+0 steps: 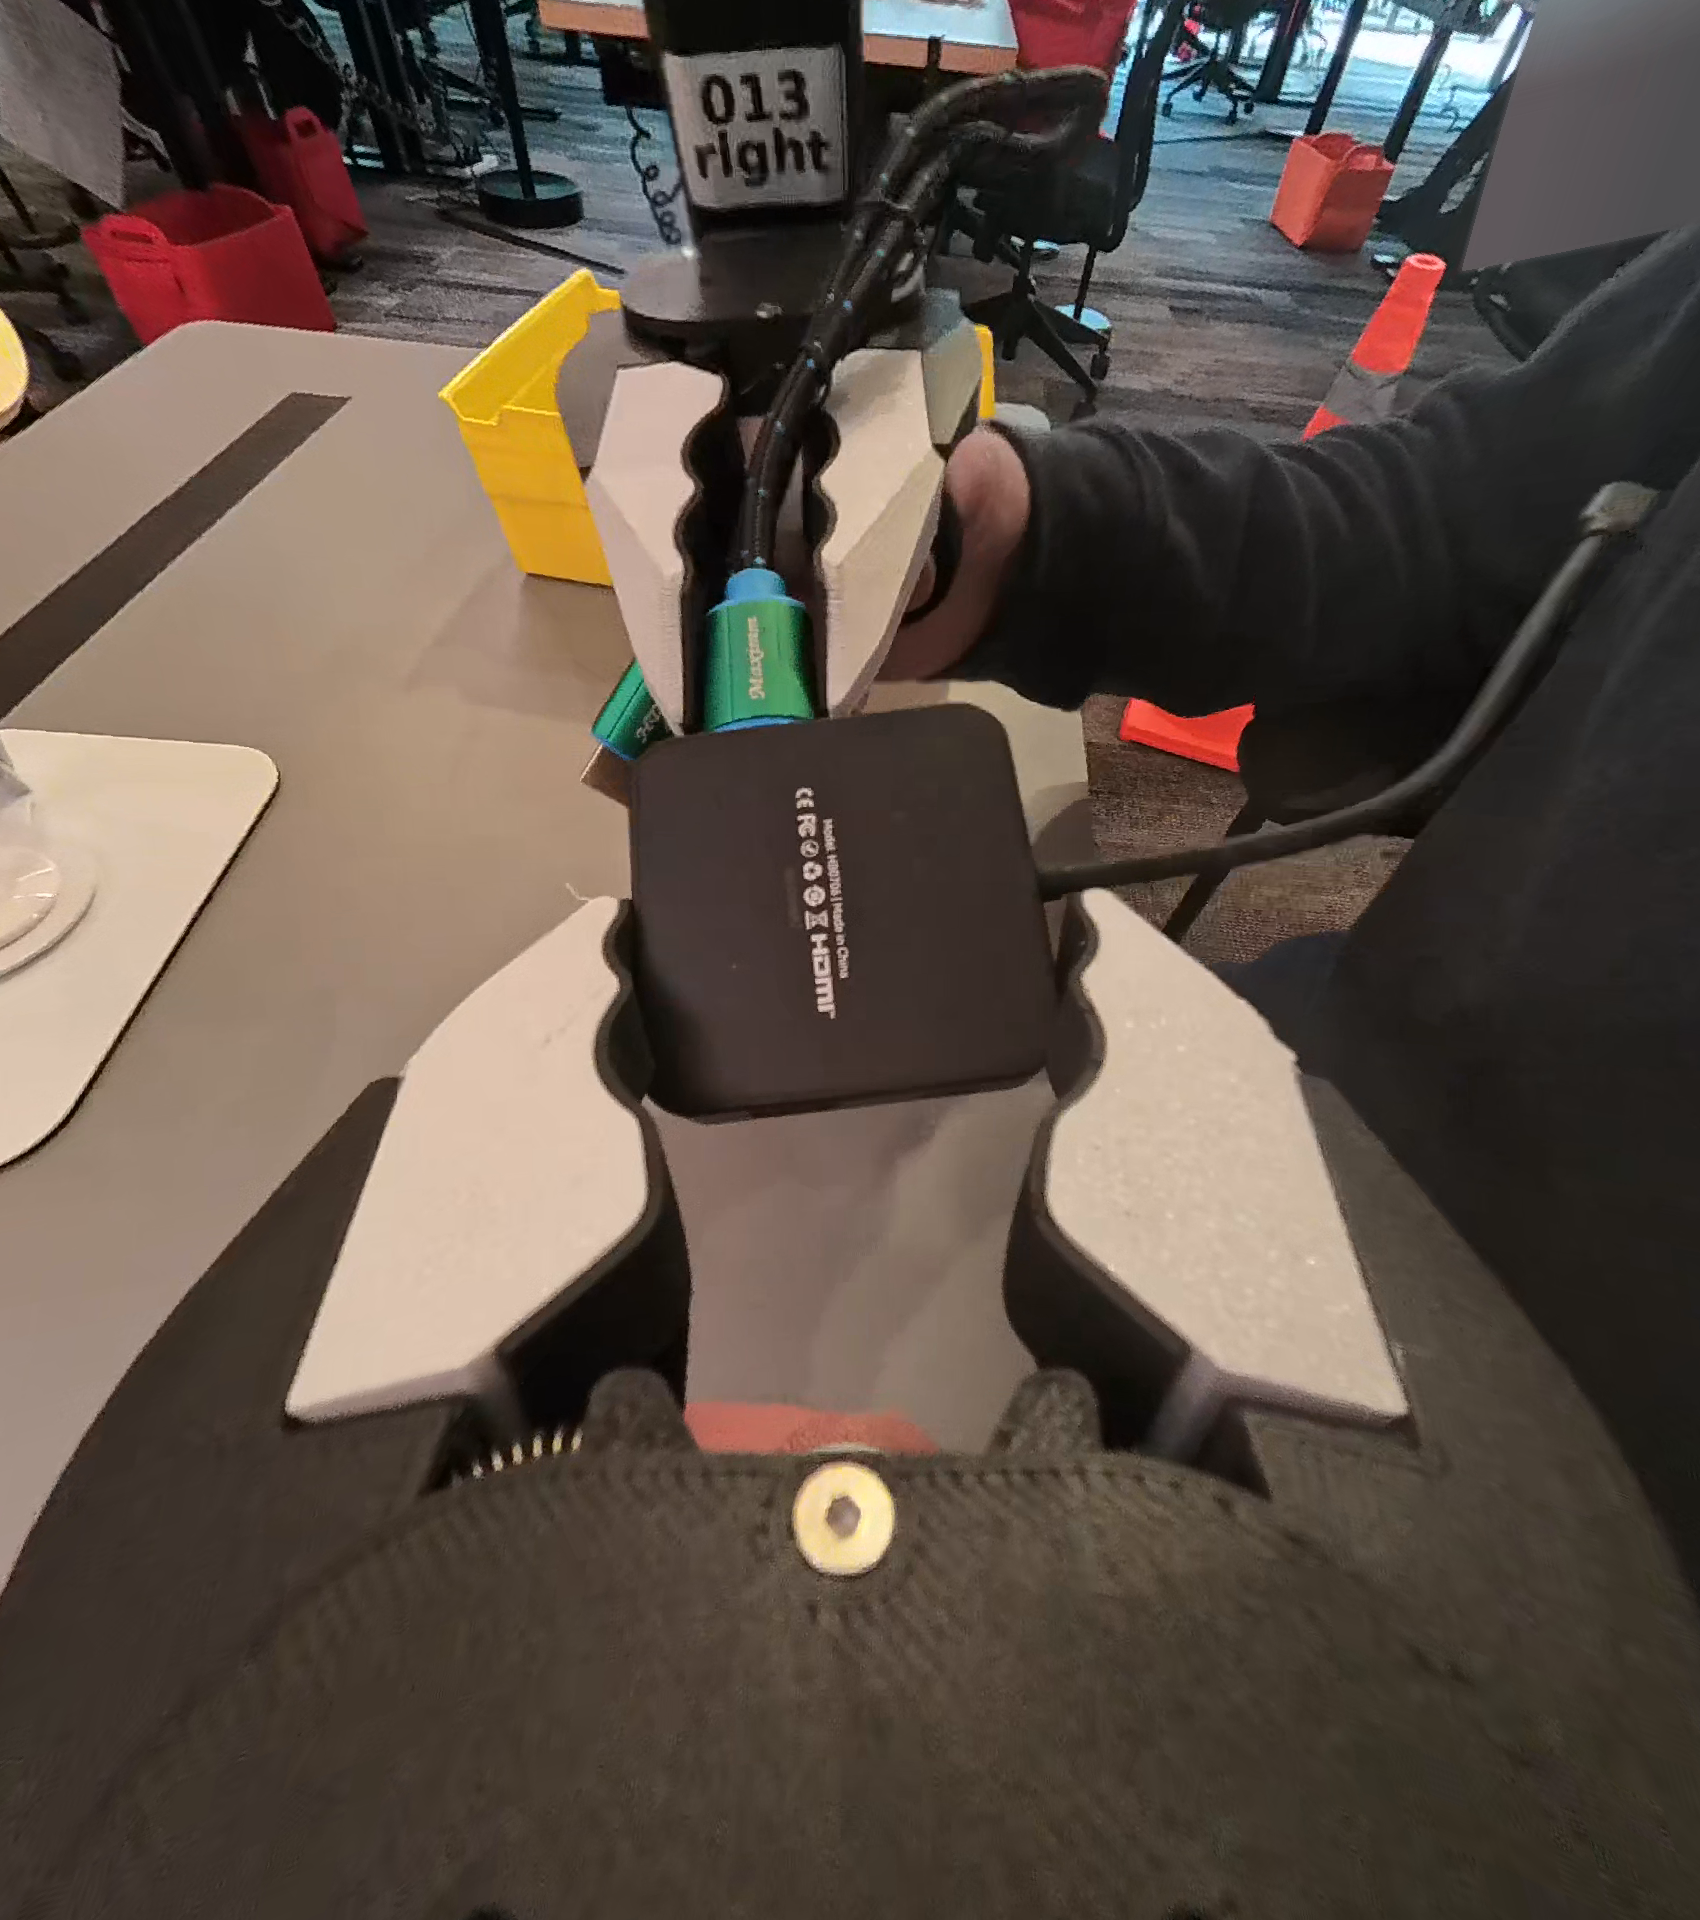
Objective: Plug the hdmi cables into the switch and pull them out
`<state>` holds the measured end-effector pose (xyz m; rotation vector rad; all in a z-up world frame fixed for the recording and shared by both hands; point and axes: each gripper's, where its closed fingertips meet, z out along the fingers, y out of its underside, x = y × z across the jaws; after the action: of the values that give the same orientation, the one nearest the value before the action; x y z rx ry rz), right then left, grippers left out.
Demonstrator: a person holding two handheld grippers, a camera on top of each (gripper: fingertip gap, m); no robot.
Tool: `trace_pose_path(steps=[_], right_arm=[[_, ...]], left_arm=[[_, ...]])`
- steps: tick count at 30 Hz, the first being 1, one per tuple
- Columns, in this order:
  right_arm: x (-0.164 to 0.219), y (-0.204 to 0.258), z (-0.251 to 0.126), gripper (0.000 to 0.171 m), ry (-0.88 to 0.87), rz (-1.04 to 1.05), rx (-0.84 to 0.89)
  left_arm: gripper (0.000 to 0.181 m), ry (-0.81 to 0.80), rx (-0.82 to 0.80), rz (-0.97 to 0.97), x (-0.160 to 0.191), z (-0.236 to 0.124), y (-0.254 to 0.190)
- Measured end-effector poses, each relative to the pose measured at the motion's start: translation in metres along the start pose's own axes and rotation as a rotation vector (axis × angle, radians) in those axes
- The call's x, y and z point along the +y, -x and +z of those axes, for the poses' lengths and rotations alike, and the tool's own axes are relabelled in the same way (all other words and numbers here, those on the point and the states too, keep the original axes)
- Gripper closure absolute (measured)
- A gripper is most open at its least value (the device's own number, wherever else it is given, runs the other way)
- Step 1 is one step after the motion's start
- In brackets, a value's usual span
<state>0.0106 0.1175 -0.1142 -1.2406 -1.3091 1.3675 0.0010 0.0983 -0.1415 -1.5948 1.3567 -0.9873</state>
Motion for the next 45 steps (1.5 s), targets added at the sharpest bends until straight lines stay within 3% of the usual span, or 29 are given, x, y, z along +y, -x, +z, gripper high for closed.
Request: trace_pose_path(steps=[5,8,14,28,36,45], right_arm=[[-0.014,-0.004,-0.004,0.153,-0.172,0.043,0.035],[-0.016,-0.005,-0.004,0.153,-0.218,0.073,0.043],[-0.012,-0.006,-0.001,0.152,-0.173,0.045,0.076],[-0.016,0.000,-0.003,0.153,-0.136,-0.016,0.078],[-0.019,-0.002,-0.002,0.153,-0.106,-0.079,0.164],[-0.020,0.008,-0.004,0.153,-0.186,0.021,0.008]], left_arm=[[0.104,-0.145,-0.031,-0.024,-0.016,-0.004,0.006],[0.079,-0.191,-0.057,-0.059,-0.021,0.000,0.010],[0.095,-0.156,-0.106,-0.047,-0.015,0.009,0.014],[0.096,-0.160,-0.077,-0.039,-0.020,0.008,0.009],[0.095,-0.177,-0.079,-0.058,-0.023,0.006,0.010],[0.095,-0.197,-0.024,-0.018,-0.025,0.006,0.000]])
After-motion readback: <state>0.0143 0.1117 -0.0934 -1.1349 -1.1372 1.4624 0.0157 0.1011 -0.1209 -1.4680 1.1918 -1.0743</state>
